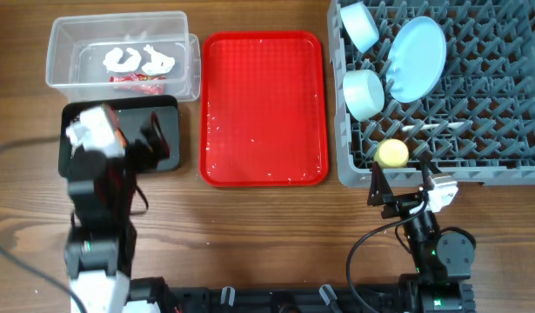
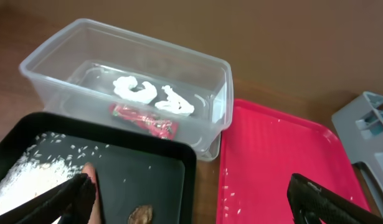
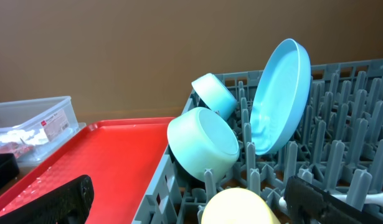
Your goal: Sort waste into correct bins and load items into the dishwasher rack
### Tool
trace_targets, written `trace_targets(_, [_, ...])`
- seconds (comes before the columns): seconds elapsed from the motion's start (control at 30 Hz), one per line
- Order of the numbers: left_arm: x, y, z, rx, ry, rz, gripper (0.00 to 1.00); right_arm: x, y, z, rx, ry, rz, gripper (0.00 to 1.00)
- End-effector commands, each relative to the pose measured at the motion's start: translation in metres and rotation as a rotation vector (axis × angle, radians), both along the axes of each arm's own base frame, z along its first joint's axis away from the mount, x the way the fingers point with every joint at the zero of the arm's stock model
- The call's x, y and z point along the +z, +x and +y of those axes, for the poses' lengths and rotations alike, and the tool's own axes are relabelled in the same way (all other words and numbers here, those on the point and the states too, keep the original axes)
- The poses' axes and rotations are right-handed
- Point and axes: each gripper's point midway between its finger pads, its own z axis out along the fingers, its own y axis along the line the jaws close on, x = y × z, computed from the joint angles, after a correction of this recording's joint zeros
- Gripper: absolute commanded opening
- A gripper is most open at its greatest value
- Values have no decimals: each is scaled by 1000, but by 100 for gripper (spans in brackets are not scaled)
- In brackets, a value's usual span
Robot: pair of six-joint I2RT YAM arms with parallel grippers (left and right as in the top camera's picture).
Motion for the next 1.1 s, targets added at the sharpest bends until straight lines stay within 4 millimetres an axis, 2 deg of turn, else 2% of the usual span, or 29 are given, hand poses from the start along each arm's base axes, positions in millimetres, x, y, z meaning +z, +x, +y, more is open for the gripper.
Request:
trace_targets(0.0, [-12,-24,-1,-8,16,-74,100,1,0,-2,-14,-12,-10,100])
trace_targets(0.27, [-28,-50,-4,-8,35,-278,100,1,0,-2,-14,-12,-10,100])
trace_targets(0.57, [-38,-61,-5,-7,43,-362,100,1,0,-2,-14,-12,-10,100])
trace_targets(0.7, [-43,-63,-5,-8,43,-369,100,1,0,-2,-14,-12,-10,100])
trace_targets(0.83, [-63,-64,-5,-10,35,-289,100,1,0,-2,-14,-12,-10,100])
trace_targets(1.07, [-64,-64,-6,-11,35,-287,100,1,0,-2,-14,-12,-10,100])
